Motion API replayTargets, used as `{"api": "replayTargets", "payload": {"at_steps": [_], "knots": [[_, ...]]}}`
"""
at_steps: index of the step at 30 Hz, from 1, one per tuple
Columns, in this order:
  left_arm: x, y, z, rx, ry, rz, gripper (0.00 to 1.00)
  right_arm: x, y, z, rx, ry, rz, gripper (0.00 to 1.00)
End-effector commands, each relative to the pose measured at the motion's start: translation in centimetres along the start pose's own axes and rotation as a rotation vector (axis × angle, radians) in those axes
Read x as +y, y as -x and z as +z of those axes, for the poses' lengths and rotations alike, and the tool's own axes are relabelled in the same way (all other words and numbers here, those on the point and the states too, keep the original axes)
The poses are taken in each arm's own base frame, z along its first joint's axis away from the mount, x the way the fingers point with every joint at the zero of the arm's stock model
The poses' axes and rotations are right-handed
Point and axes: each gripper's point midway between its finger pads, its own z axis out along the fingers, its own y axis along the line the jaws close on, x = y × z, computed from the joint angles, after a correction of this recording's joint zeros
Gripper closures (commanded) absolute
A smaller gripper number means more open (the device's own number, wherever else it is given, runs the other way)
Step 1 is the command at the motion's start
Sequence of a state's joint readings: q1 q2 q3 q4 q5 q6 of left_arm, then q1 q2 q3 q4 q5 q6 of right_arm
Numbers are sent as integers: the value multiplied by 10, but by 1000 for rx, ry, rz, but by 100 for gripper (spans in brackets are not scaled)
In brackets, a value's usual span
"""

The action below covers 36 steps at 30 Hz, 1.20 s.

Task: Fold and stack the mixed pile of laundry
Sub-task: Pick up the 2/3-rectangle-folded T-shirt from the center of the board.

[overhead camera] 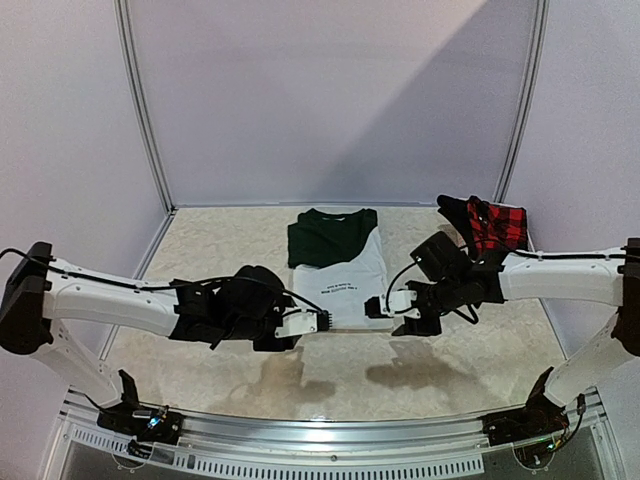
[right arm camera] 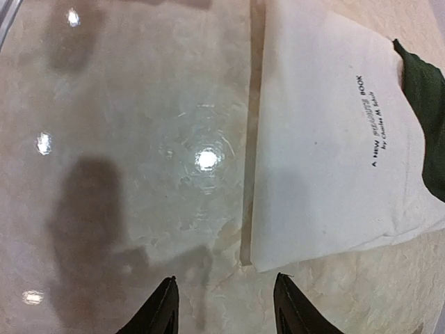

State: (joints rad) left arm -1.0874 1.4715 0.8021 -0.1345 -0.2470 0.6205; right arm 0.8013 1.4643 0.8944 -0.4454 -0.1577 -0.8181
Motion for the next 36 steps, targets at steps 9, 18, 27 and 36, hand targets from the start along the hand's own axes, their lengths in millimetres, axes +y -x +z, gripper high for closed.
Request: {"api": "replayTargets", "payload": {"at_steps": [9, 18, 27, 36], "knots": [[1, -18, 50, 19, -68, -16, 47, -15, -15, 56, 93, -16, -89, 54], [-9, -27, 78, 59, -121, -1, 50, -24, -21, 63, 119, -61, -73, 55], [-10, -46, 92, 150, -89, 25, 58, -26, -40, 74, 168, -54, -47, 60], [9, -43, 85, 213, -45, 8, 100, -24, -36, 60, 175, -28, -22, 100]]}}
